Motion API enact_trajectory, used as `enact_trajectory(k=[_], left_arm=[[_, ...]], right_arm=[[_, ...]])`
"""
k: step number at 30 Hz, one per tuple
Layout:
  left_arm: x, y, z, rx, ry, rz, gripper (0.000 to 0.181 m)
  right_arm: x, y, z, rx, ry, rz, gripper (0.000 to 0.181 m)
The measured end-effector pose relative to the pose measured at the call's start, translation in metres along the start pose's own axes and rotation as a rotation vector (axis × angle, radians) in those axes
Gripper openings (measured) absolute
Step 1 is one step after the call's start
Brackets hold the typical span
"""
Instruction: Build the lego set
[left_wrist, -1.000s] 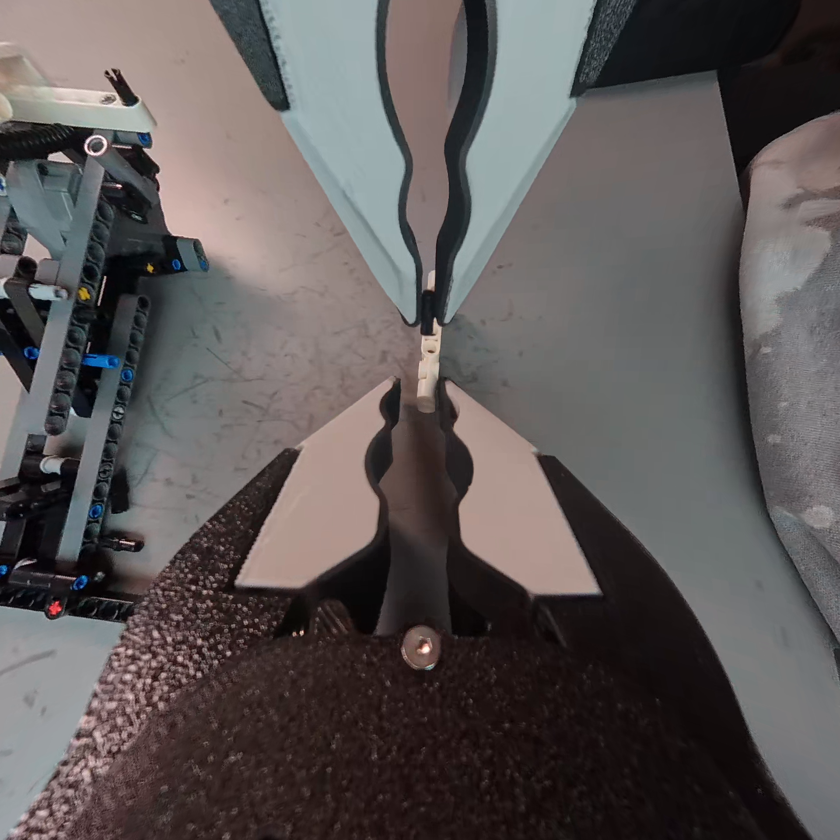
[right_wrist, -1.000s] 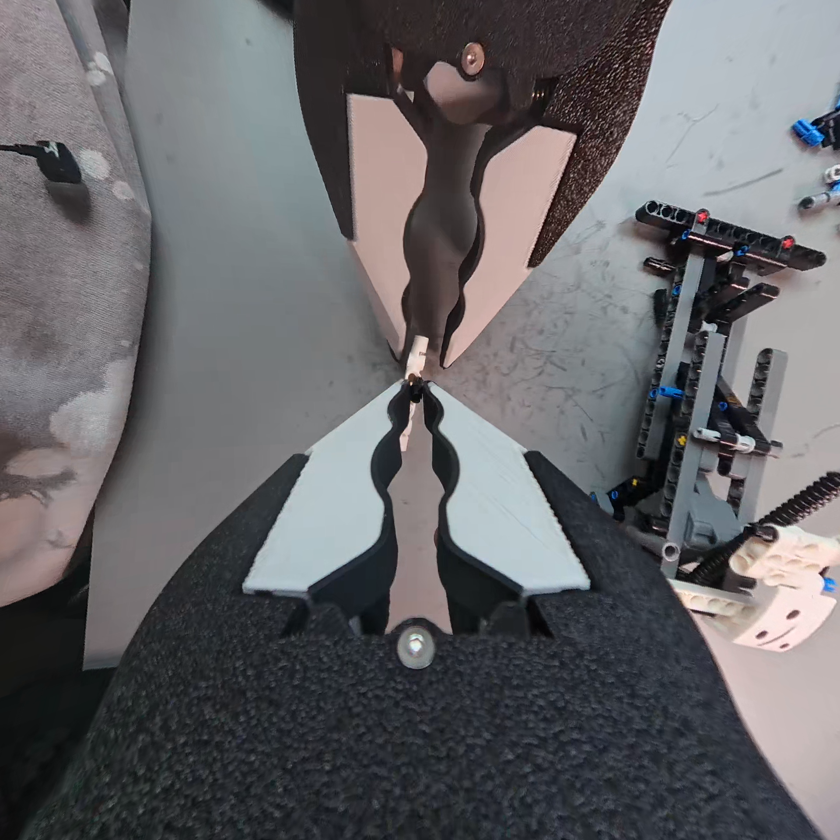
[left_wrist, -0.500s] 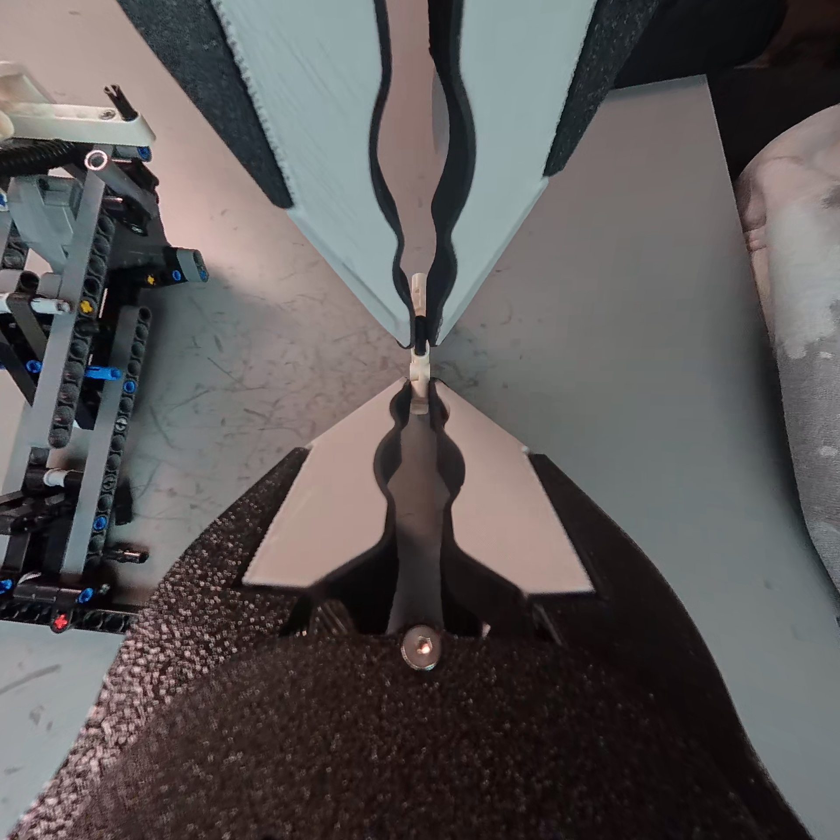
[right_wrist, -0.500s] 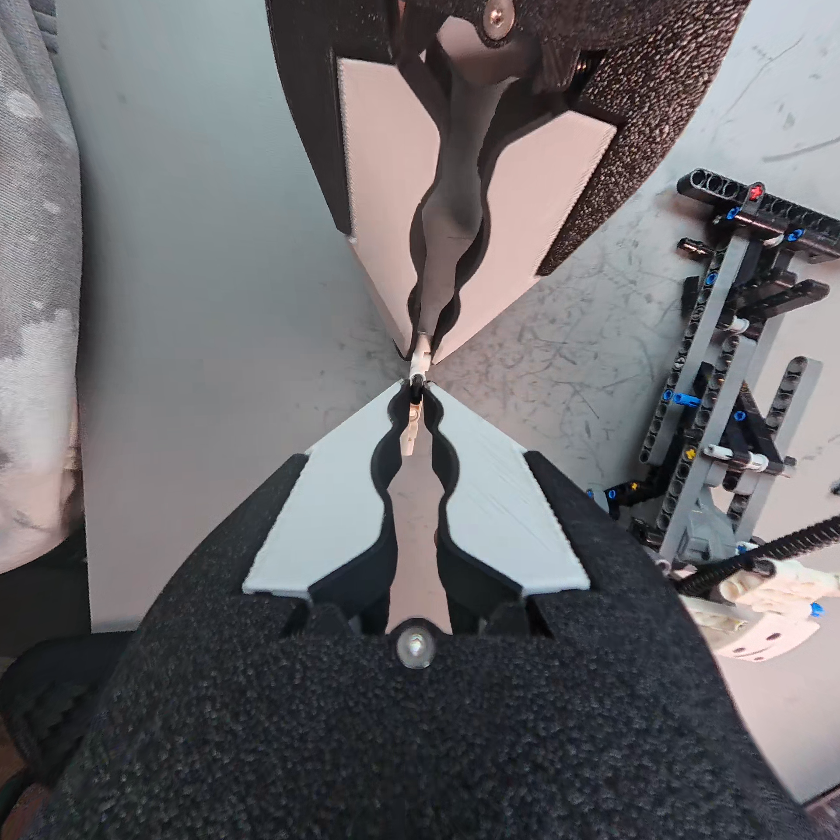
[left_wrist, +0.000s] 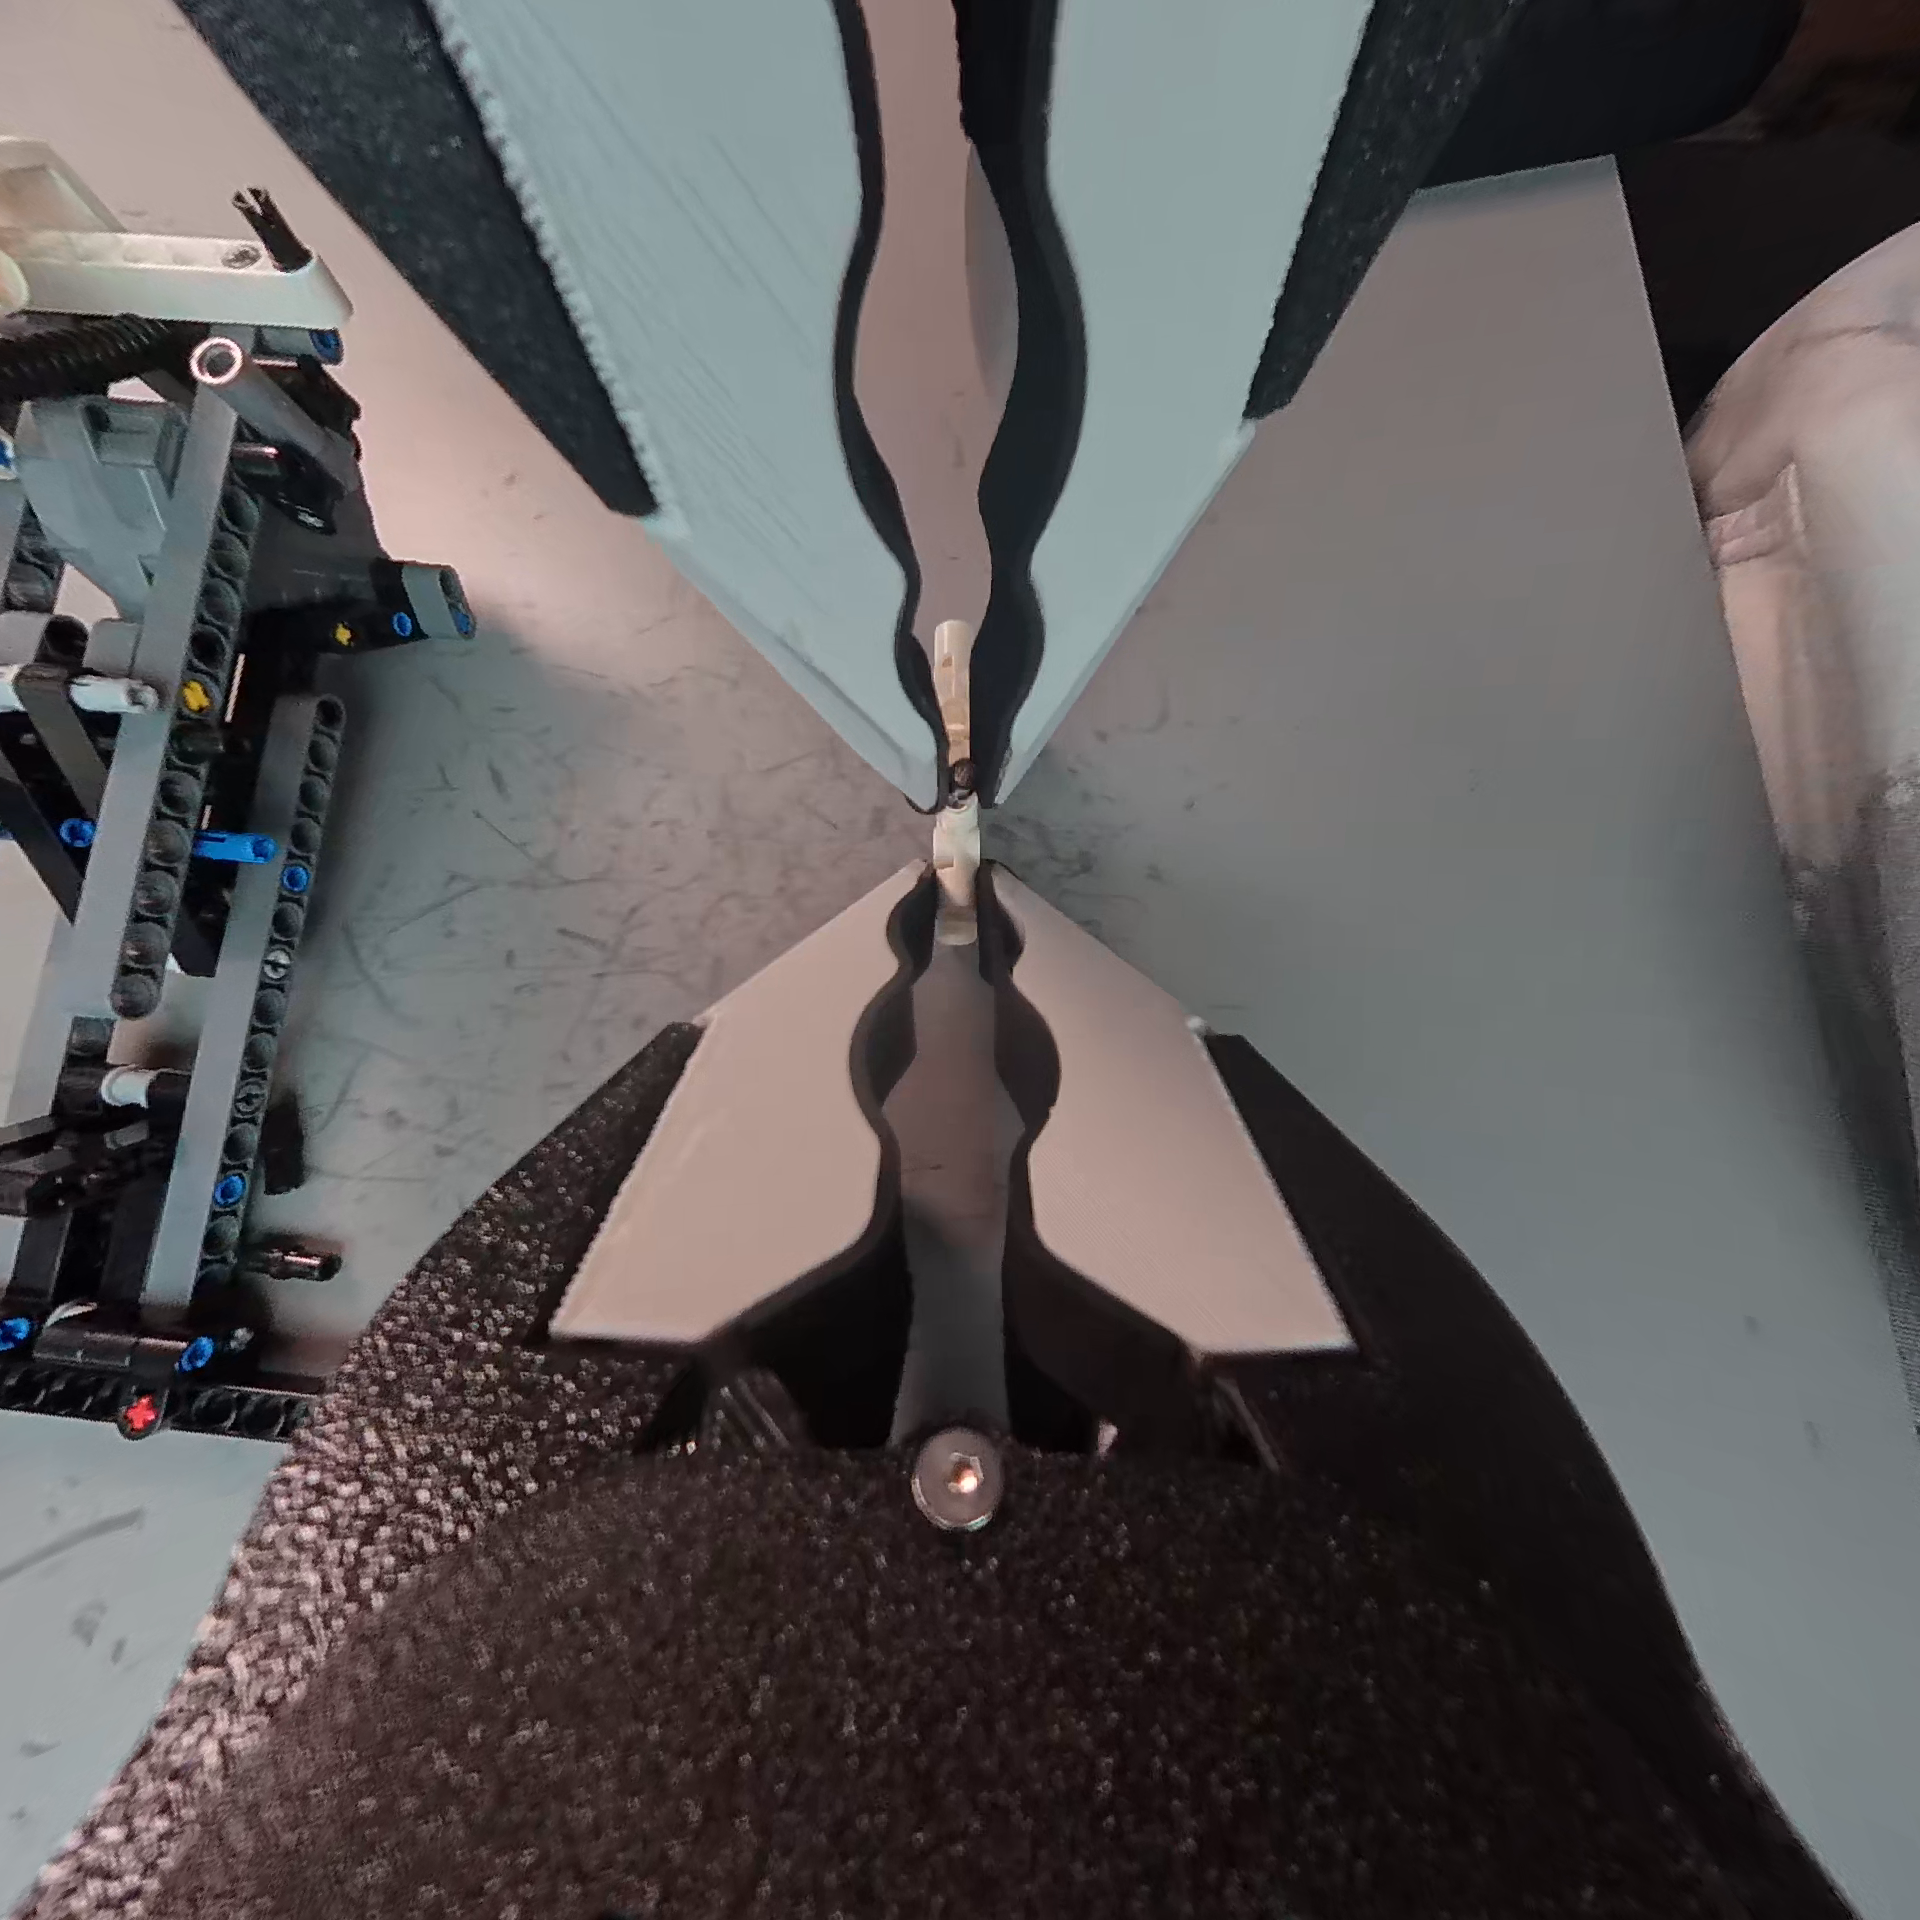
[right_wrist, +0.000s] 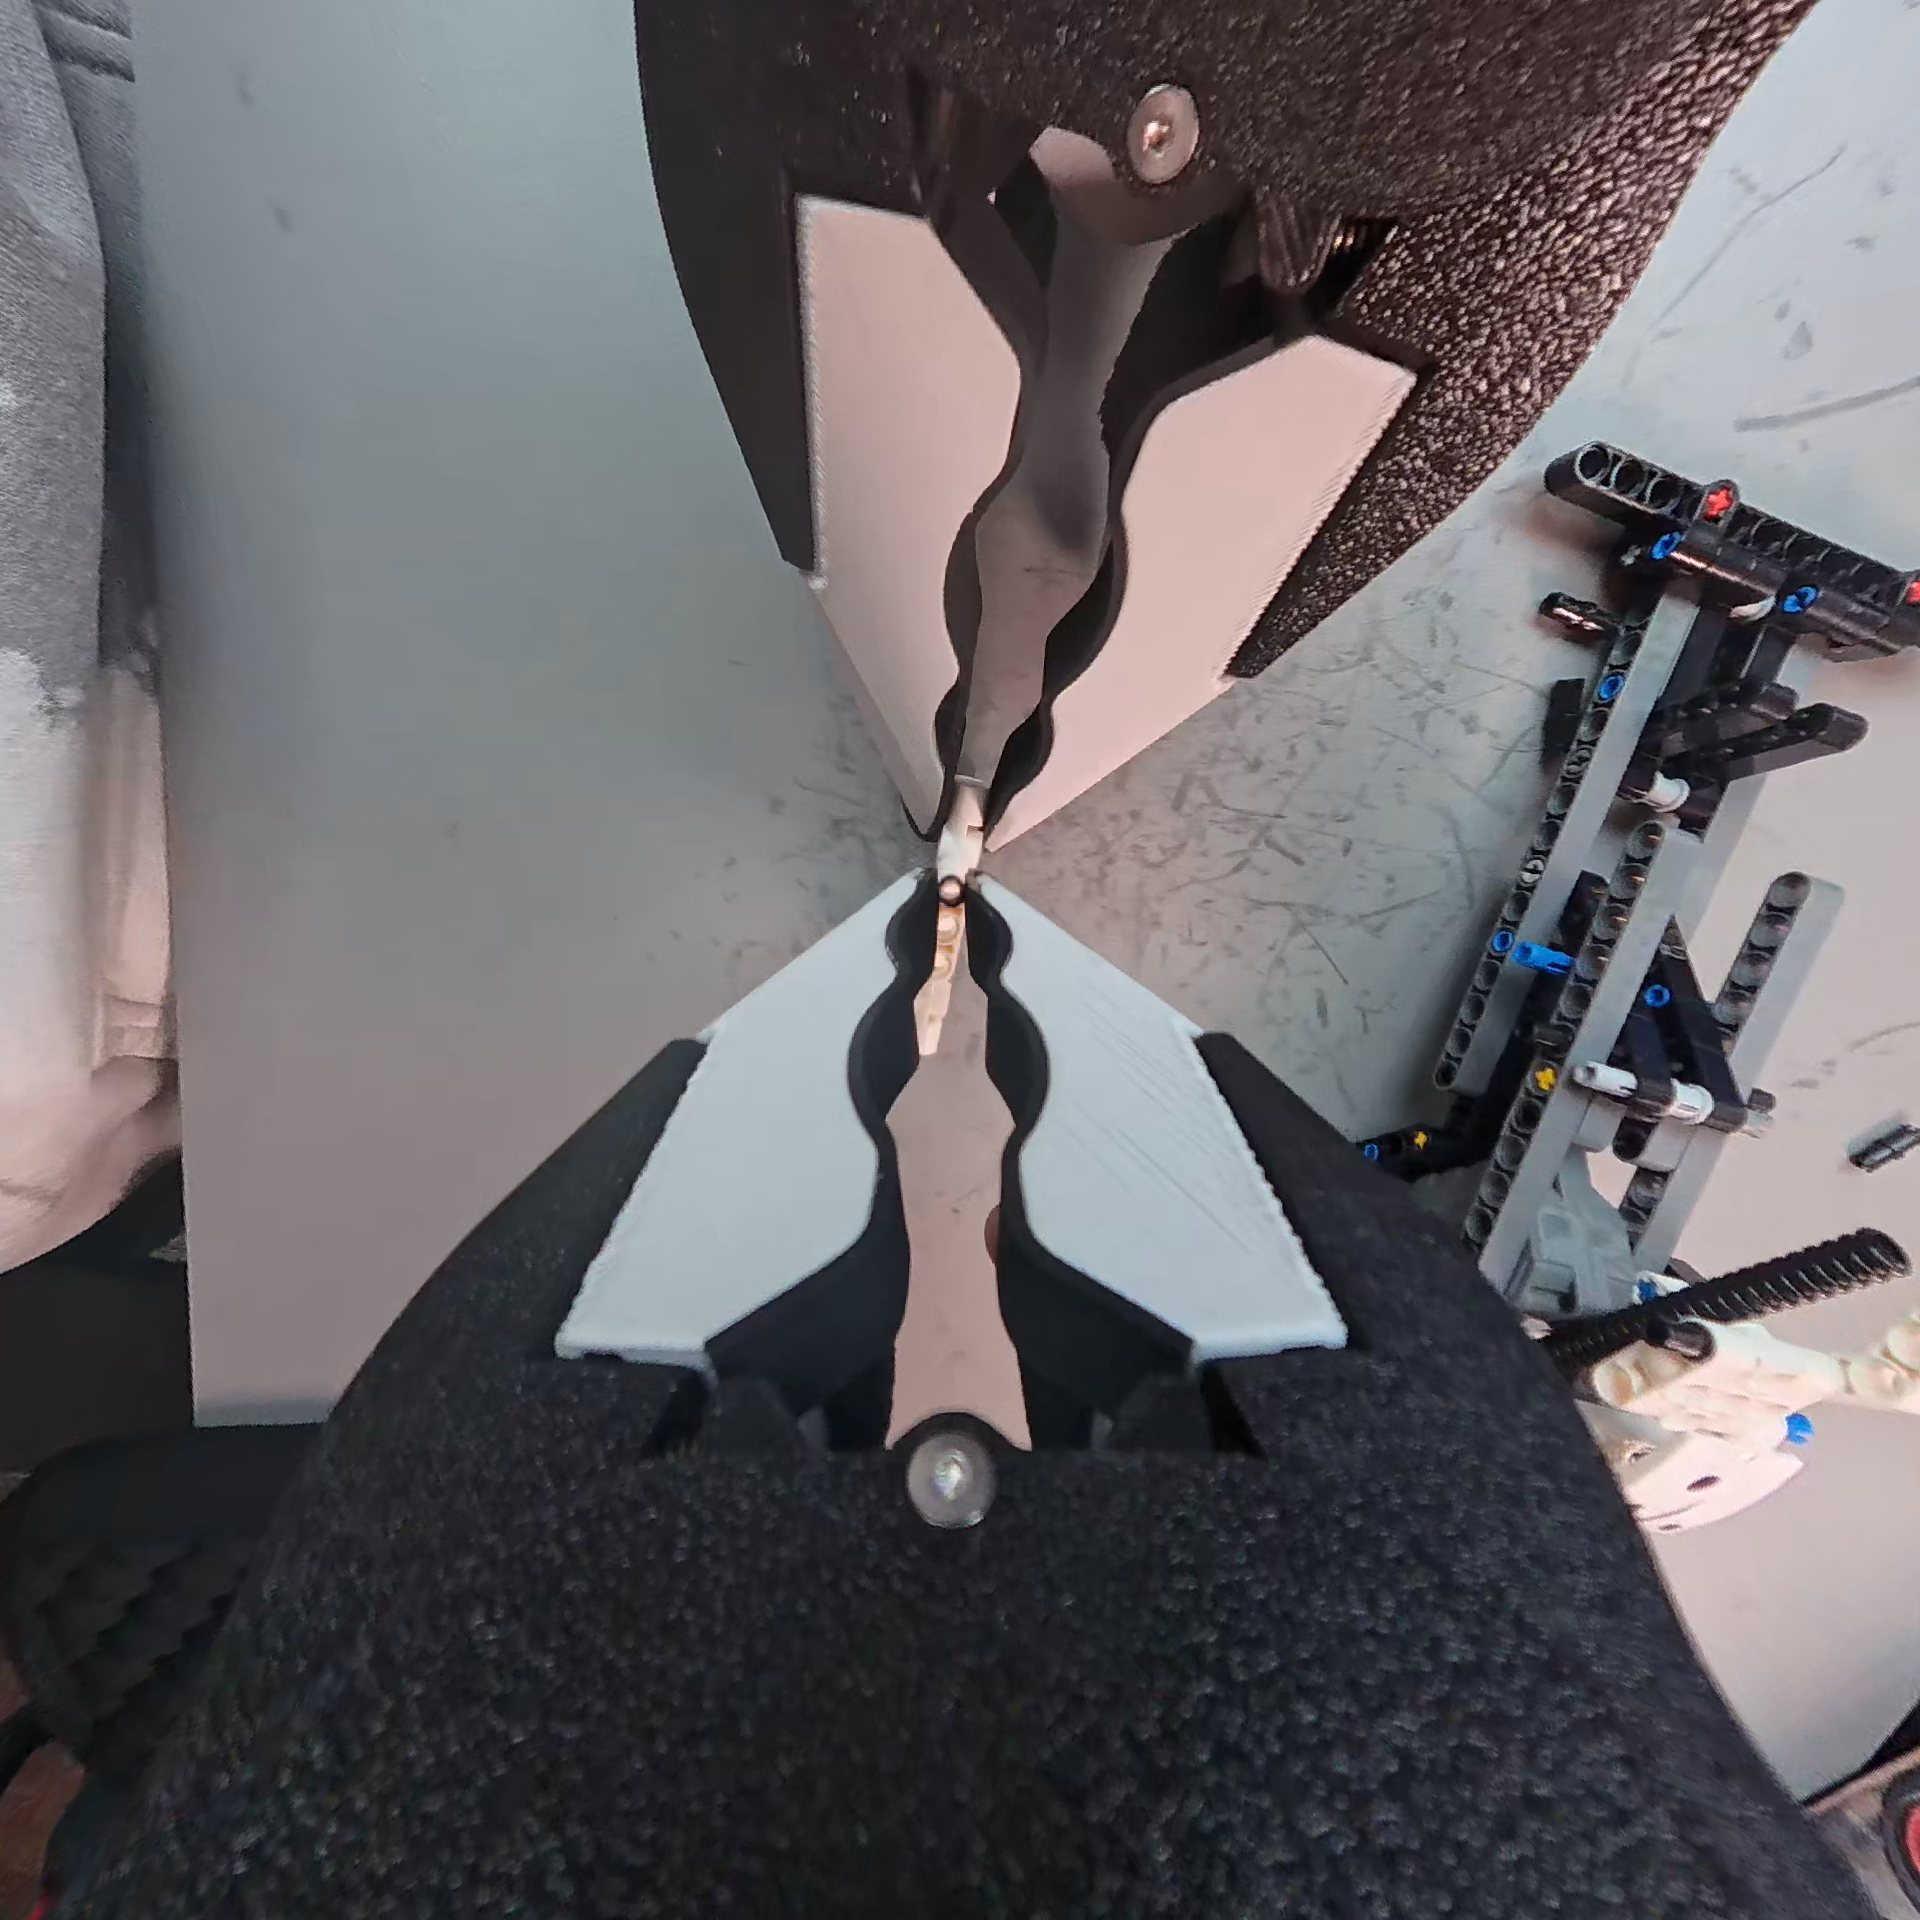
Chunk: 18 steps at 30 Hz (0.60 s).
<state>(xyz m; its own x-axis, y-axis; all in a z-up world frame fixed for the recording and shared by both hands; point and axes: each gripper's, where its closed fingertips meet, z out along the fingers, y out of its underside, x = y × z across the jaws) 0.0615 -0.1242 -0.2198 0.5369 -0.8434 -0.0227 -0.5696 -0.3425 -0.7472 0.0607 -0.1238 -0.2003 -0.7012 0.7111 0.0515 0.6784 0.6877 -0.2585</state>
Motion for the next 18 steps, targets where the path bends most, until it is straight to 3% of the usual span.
enact_trajectory(k=[1,8,14,18], left_arm=[[0.0001,0.0001,0.0000,-0.002,0.003,-0.006,0.007],[0.0004,0.0000,-0.0002,0.000,0.002,-0.018,0.007],[-0.0008,0.0010,-0.0013,0.000,-0.002,-0.035,0.007],[-0.0001,0.0002,-0.0004,-0.001,-0.004,-0.059,0.007]], right_arm=[[-0.0001,0.0000,0.0003,0.004,-0.004,0.006,0.004],[0.0000,-0.0010,0.0020,0.070,-0.013,0.052,0.004],[0.0027,-0.0024,-0.0001,0.372,-0.018,0.252,0.004],[0.0023,-0.0009,-0.0012,0.454,0.034,0.308,0.004]])
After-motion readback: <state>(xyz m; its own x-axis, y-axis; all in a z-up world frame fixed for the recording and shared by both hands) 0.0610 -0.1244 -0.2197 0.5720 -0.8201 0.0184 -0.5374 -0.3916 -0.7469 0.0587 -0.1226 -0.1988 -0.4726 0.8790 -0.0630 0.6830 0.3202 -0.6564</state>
